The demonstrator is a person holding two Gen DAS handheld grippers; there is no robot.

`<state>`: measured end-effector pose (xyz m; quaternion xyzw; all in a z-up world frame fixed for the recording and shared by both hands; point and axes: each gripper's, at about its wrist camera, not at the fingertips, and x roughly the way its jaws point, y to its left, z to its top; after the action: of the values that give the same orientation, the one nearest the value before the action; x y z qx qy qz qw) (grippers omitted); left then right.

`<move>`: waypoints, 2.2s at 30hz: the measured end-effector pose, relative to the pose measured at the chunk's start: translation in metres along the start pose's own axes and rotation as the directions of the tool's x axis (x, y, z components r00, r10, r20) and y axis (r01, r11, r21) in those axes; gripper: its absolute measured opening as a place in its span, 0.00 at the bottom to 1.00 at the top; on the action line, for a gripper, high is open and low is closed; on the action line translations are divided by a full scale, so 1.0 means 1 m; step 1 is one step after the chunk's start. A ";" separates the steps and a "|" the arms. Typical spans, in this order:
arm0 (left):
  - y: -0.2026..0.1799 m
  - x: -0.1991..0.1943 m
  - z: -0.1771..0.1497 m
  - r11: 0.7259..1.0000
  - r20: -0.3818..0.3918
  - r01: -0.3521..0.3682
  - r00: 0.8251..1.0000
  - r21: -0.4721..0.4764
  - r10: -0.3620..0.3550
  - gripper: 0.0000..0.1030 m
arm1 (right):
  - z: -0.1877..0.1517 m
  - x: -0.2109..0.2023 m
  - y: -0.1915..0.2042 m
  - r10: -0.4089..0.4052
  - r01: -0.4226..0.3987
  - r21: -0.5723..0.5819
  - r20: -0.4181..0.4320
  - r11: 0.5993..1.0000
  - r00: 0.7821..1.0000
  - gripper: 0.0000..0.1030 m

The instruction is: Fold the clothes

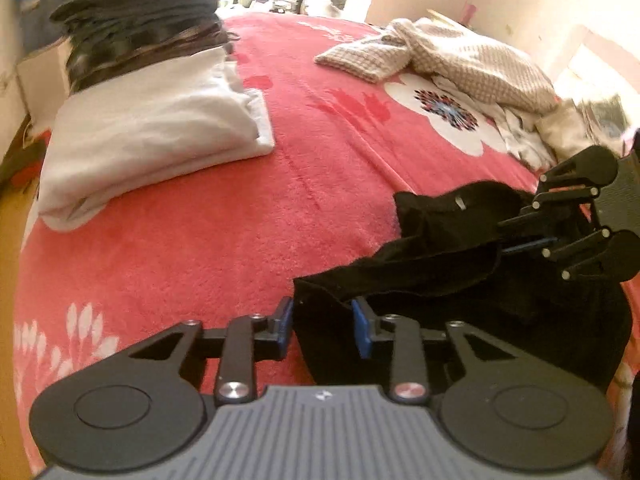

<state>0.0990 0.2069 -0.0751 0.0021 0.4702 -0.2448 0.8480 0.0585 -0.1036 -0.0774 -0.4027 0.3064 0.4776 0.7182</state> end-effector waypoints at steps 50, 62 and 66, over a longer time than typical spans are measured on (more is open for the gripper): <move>-0.018 -0.047 -0.015 0.999 0.146 -0.004 0.989 0.036 -0.001 0.08 | -0.009 -0.009 -0.027 0.115 -0.137 0.167 0.134 0.976 0.984 0.01; -0.018 -0.048 -0.015 1.000 0.155 -0.006 0.988 0.023 0.003 0.08 | -0.011 -0.015 -0.022 0.101 -0.123 0.168 0.138 0.978 0.985 0.01; -0.017 -0.047 -0.014 1.000 0.154 -0.003 0.988 0.022 -0.001 0.08 | -0.012 -0.007 -0.025 0.143 -0.161 0.199 0.102 0.967 0.984 0.04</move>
<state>0.0599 0.2146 -0.0416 -0.0074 0.4005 -0.2489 0.8818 0.0783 -0.1228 -0.0706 -0.2799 0.3528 0.5140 0.7300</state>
